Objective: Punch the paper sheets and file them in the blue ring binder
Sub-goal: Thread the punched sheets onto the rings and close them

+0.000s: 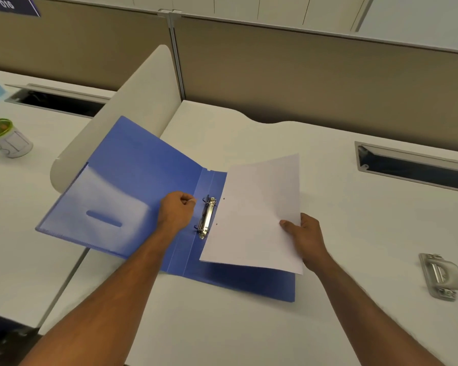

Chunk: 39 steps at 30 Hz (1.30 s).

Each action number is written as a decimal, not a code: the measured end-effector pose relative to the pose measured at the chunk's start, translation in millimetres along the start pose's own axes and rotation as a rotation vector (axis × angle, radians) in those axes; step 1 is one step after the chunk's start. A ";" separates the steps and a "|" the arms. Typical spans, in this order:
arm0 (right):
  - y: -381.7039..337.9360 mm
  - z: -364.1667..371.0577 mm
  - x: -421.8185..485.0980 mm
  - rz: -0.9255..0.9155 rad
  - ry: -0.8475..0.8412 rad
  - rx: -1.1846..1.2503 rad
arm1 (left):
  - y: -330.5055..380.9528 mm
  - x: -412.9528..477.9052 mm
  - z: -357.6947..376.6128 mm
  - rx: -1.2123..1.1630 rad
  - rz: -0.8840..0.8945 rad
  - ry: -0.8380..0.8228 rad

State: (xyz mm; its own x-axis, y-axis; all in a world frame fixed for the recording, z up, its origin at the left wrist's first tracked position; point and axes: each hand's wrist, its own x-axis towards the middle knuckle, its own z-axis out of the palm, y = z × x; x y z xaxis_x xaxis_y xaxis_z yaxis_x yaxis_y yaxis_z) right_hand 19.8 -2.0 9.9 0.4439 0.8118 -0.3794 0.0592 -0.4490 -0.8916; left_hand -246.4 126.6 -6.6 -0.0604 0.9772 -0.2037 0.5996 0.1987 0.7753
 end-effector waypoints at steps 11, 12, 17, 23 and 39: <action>-13.1 13.8 -7.9 -0.010 -0.050 -0.033 | 20.3 19.2 26.5 -0.100 -0.179 -0.106; -13.5 15.5 -7.8 -0.008 -0.049 -0.039 | 20.1 19.8 27.8 -0.095 -0.184 -0.109; -19.0 19.7 -6.7 -0.009 -0.043 -0.051 | 20.2 20.4 32.0 -0.120 -0.195 -0.079; -23.0 19.8 -4.8 -0.001 -0.037 -0.074 | 16.7 15.3 38.3 -0.170 -0.207 -0.015; -26.8 23.7 -12.5 -0.045 0.025 -0.237 | 17.5 10.2 43.9 -0.126 -0.202 0.033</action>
State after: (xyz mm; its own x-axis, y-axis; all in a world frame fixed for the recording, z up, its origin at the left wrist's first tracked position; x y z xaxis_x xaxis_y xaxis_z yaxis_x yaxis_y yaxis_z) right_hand -8.5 8.7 32.7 0.4579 0.8250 -0.3313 0.2865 -0.4897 -0.8234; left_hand -201.5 136.7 -21.3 -0.1960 0.9184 -0.3438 0.4684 0.3957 0.7899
